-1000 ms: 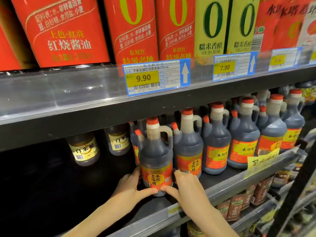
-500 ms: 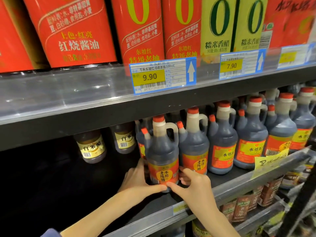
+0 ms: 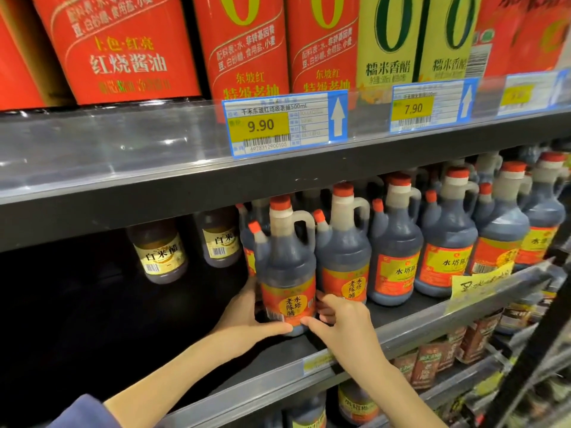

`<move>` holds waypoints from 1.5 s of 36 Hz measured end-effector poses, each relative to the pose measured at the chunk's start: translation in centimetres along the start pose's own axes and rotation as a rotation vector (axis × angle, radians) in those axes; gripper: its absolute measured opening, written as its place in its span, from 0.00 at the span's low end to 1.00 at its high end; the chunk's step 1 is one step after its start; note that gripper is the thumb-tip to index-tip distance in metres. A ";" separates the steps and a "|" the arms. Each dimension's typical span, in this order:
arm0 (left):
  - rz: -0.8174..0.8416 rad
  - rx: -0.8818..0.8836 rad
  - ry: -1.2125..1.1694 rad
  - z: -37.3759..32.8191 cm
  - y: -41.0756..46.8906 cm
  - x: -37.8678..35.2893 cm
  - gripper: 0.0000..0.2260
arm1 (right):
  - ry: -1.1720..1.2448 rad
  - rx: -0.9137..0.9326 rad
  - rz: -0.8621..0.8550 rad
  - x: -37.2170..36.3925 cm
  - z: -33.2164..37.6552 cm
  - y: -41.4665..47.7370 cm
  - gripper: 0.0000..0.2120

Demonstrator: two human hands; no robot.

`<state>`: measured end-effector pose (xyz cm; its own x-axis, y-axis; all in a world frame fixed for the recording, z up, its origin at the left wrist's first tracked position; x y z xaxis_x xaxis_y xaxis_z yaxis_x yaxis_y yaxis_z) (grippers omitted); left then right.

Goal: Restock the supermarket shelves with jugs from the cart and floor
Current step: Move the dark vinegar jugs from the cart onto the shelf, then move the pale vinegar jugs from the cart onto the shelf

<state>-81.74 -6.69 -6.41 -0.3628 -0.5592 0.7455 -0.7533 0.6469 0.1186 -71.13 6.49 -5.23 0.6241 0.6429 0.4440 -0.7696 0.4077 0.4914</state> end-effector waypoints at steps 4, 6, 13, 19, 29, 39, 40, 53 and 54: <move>-0.077 0.071 0.078 -0.3 -0.5 0.1 0.40 | 0.045 -0.063 0.094 -0.5 0.2 0.4 0.19; -0.073 0.092 0.127 -0.4 -0.6 0.1 0.42 | 0.041 -0.089 0.109 -0.7 0.0 0.4 0.19; -0.031 0.119 0.203 -1.0 -0.8 0.6 0.46 | 0.009 -0.107 0.051 -0.5 -0.1 0.0 0.22; -0.016 0.105 0.301 -2.3 -2.3 0.9 0.40 | -0.036 -0.045 0.077 0.3 1.3 -0.4 0.21; -0.078 0.138 0.561 -4.3 -8.1 2.4 0.35 | -0.196 0.000 0.447 0.6 3.1 -1.9 0.28; -0.225 0.192 0.849 -4.8 -17.5 1.2 0.31 | -0.113 0.305 0.665 0.8 6.3 -6.7 0.31; -0.223 0.201 0.858 -4.8 -18.8 1.0 0.31 | -0.129 0.335 0.701 0.6 6.5 -7.5 0.32; -0.073 0.786 0.767 0.2 -43.8 -1.6 0.33 | -0.171 0.548 1.198 -5.6 11.0 -22.3 0.32; -0.078 0.842 0.742 0.3 -46.2 -1.7 0.33 | -0.160 0.570 1.240 -6.0 11.7 -23.7 0.32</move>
<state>-46.52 -35.76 -13.37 -0.0940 0.0461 0.9945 -0.9919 -0.0898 -0.0896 -55.05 -14.65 -10.74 -0.3868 0.2904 0.8753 -0.6919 -0.7189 -0.0672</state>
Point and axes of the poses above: each hand's wrist, its own y-axis towards the middle knuckle, its own x-axis out of the back of the hand, z = x × y, the point moved 8 cm from there along y, towards the middle knuckle, and after that the axes turned 13 degrees about y, right-handed, at the moved point
